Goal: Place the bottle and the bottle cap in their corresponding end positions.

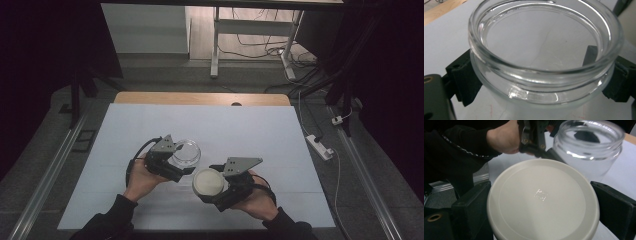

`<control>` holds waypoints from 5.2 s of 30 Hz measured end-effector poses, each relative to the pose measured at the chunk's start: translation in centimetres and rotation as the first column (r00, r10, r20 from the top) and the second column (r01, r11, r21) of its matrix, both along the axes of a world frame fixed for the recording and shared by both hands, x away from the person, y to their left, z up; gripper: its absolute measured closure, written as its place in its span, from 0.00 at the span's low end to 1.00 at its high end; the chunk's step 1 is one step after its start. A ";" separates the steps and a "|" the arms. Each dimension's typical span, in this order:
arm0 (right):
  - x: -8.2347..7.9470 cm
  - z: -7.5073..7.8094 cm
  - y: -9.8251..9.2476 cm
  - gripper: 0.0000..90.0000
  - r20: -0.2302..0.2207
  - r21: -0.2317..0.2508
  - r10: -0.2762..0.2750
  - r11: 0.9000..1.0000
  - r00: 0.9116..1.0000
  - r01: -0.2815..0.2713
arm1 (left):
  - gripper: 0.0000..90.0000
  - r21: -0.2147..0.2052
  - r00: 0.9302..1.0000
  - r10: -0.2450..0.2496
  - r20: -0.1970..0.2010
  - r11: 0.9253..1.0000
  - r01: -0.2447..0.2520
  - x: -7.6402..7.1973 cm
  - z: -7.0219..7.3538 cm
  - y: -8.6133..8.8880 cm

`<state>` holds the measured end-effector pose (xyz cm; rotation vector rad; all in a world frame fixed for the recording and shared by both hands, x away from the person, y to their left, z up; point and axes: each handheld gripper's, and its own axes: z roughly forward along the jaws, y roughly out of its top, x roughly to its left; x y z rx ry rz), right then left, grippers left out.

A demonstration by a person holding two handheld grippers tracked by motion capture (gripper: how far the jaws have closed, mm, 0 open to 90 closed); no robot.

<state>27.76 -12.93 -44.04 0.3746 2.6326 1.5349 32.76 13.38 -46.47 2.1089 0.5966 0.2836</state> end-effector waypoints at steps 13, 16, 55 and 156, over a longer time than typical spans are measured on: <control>-0.3 -2.0 0.2 0.08 -0.018 -0.034 -0.012 0.999 1.000 0.012 | 0.08 -0.002 1.000 0.016 0.012 1.000 -0.016 2.2 0.0 -0.6; -0.3 -2.5 0.3 0.08 -0.020 -0.041 -0.016 0.999 1.000 0.015 | 0.08 -0.007 1.000 0.019 0.013 1.000 -0.019 2.6 0.0 -0.7; 0.6 -7.2 2.6 0.08 -0.008 -0.142 -0.045 0.989 0.999 0.043 | 0.08 -0.012 0.998 0.048 0.037 0.999 -0.047 8.4 -1.3 -3.6; 2.3 -7.0 0.0 0.01 -0.027 -0.194 -0.184 0.965 0.982 0.176 | 0.00 0.022 0.978 0.036 -0.207 0.999 -0.032 4.2 -4.5 0.2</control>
